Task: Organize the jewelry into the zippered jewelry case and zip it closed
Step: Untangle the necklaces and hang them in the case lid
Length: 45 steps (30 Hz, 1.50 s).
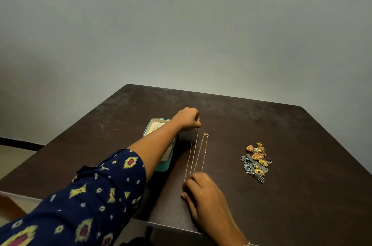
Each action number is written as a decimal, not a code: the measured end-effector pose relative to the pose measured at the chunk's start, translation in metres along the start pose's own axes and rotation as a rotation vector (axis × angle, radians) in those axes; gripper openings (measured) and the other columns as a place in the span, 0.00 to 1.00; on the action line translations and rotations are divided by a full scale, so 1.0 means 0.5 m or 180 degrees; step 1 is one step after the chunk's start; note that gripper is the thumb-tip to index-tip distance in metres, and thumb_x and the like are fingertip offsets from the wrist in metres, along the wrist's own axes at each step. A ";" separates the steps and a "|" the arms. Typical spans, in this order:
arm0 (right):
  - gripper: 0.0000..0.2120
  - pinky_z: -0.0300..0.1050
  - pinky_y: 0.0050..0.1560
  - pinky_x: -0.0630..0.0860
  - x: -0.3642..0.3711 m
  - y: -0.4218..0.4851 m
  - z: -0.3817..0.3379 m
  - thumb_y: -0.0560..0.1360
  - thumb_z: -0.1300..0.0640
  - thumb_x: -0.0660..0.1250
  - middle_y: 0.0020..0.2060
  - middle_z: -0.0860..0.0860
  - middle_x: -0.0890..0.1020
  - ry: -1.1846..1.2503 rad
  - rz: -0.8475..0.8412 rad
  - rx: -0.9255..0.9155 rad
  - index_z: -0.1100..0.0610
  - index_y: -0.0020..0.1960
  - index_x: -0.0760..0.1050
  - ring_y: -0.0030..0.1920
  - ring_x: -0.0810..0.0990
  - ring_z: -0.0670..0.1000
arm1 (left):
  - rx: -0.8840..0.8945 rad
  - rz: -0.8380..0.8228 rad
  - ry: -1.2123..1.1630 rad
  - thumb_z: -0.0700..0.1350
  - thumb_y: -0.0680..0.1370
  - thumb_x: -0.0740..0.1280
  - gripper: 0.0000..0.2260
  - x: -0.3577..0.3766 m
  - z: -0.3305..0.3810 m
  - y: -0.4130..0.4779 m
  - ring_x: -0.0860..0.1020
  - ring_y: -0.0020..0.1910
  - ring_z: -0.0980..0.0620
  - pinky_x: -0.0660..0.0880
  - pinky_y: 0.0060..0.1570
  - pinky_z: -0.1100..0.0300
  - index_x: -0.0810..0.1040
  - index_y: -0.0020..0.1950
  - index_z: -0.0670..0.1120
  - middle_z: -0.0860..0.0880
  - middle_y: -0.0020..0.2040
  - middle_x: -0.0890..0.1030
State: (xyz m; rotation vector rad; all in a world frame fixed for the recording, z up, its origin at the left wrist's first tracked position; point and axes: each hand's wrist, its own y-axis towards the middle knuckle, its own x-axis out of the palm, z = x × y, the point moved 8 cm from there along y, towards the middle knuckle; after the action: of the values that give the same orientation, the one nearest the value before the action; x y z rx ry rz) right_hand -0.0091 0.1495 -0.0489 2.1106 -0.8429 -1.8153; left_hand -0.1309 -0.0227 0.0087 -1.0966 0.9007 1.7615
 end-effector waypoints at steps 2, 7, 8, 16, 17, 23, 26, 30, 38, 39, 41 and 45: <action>0.05 0.34 0.39 0.69 -0.004 0.001 -0.003 0.69 0.51 0.62 0.42 0.45 0.74 0.0056 0.0028 -0.0084 0.52 0.40 0.71 0.43 0.71 0.45 | -0.0027 0.0101 -0.0464 0.38 0.70 0.66 0.06 -0.022 0.001 -0.009 0.78 0.39 0.48 0.70 0.41 0.59 0.73 0.33 0.44 0.43 0.41 0.82; 0.06 0.34 0.49 0.72 -0.012 -0.004 -0.024 0.70 0.50 0.62 0.43 0.45 0.79 0.0076 0.0049 -0.0446 0.52 0.42 0.75 0.50 0.75 0.44 | -0.0089 0.0067 -0.1423 0.32 0.70 0.64 0.10 -0.061 0.004 -0.042 0.75 0.29 0.54 0.73 0.37 0.62 0.71 0.31 0.42 0.46 0.30 0.78; 0.07 0.34 0.52 0.70 -0.013 -0.007 -0.027 0.70 0.50 0.62 0.44 0.45 0.80 0.0066 0.0026 -0.0509 0.52 0.42 0.75 0.51 0.75 0.44 | -0.0086 0.0045 -0.1534 0.31 0.70 0.63 0.10 -0.067 0.005 -0.049 0.75 0.29 0.53 0.73 0.38 0.62 0.71 0.31 0.42 0.46 0.30 0.78; 0.03 0.34 0.49 0.68 -0.029 -0.020 -0.050 0.72 0.55 0.64 0.41 0.48 0.78 0.0579 -0.0035 -0.0759 0.54 0.43 0.71 0.46 0.74 0.46 | -0.0150 -0.0102 -0.2388 0.30 0.75 0.61 0.10 -0.103 0.010 -0.101 0.73 0.29 0.54 0.73 0.32 0.65 0.73 0.36 0.41 0.45 0.33 0.76; 0.03 0.33 0.48 0.68 -0.031 -0.019 -0.047 0.73 0.55 0.64 0.41 0.48 0.78 0.0760 -0.0067 -0.0696 0.54 0.43 0.71 0.45 0.74 0.46 | -0.0181 -0.0108 -0.2493 0.32 0.76 0.61 0.09 -0.106 0.009 -0.108 0.73 0.29 0.55 0.72 0.31 0.66 0.74 0.38 0.42 0.45 0.33 0.75; 0.10 0.26 0.47 0.66 -0.042 0.010 -0.040 0.70 0.57 0.60 0.42 0.45 0.78 0.1292 -0.0510 -0.0327 0.47 0.49 0.73 0.45 0.73 0.40 | -0.0569 0.0065 -0.3197 0.35 0.79 0.57 0.12 -0.139 -0.002 -0.154 0.74 0.28 0.57 0.73 0.26 0.68 0.77 0.40 0.40 0.45 0.34 0.74; 0.09 0.30 0.46 0.70 -0.066 0.027 -0.035 0.70 0.56 0.60 0.39 0.41 0.78 0.1963 -0.0492 0.0065 0.47 0.44 0.77 0.44 0.77 0.41 | -0.0714 0.0208 -0.3572 0.36 0.79 0.58 0.11 -0.154 0.000 -0.178 0.76 0.31 0.53 0.76 0.29 0.67 0.77 0.40 0.40 0.44 0.37 0.76; 0.07 0.36 0.40 0.75 -0.094 0.043 -0.007 0.71 0.65 0.65 0.33 0.49 0.82 0.3487 -0.0306 0.1081 0.56 0.41 0.80 0.37 0.81 0.46 | -0.0776 0.0371 -0.3824 0.34 0.77 0.61 0.08 -0.160 0.004 -0.216 0.77 0.31 0.53 0.77 0.31 0.66 0.79 0.42 0.39 0.45 0.38 0.78; 0.16 0.40 0.41 0.79 -0.132 0.043 0.006 0.75 0.74 0.54 0.40 0.55 0.84 0.4368 -0.0369 0.2030 0.62 0.49 0.79 0.39 0.84 0.51 | -0.0909 0.0445 -0.3993 0.31 0.76 0.61 0.08 -0.139 0.011 -0.341 0.80 0.32 0.53 0.78 0.35 0.63 0.79 0.45 0.38 0.44 0.36 0.80; 0.18 0.40 0.41 0.79 -0.138 0.044 0.001 0.75 0.74 0.52 0.42 0.55 0.84 0.4313 -0.0339 0.1990 0.62 0.50 0.78 0.40 0.84 0.51 | -0.0944 0.0407 -0.4008 0.31 0.76 0.61 0.08 -0.133 0.013 -0.355 0.80 0.32 0.53 0.78 0.35 0.63 0.79 0.45 0.38 0.44 0.36 0.80; 0.20 0.39 0.41 0.78 -0.144 0.045 -0.012 0.74 0.76 0.52 0.46 0.55 0.83 0.4224 -0.0303 0.1888 0.60 0.52 0.77 0.41 0.84 0.52 | -0.1026 0.0310 -0.4070 0.32 0.76 0.62 0.08 -0.117 0.016 -0.382 0.80 0.33 0.53 0.78 0.37 0.62 0.80 0.46 0.38 0.44 0.37 0.81; 0.23 0.37 0.40 0.78 -0.147 0.048 -0.046 0.73 0.76 0.52 0.48 0.50 0.83 0.4113 -0.0347 0.1624 0.53 0.52 0.76 0.42 0.84 0.51 | -0.1104 0.0185 -0.4350 0.36 0.78 0.60 0.08 -0.094 0.025 -0.425 0.81 0.37 0.51 0.78 0.42 0.59 0.78 0.51 0.39 0.43 0.40 0.82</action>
State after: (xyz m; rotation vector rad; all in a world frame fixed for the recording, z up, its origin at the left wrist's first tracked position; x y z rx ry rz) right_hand 0.0014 0.1669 0.0292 2.9161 -0.7903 0.0464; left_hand 0.0715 0.0551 0.0281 0.1237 -0.2304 2.1660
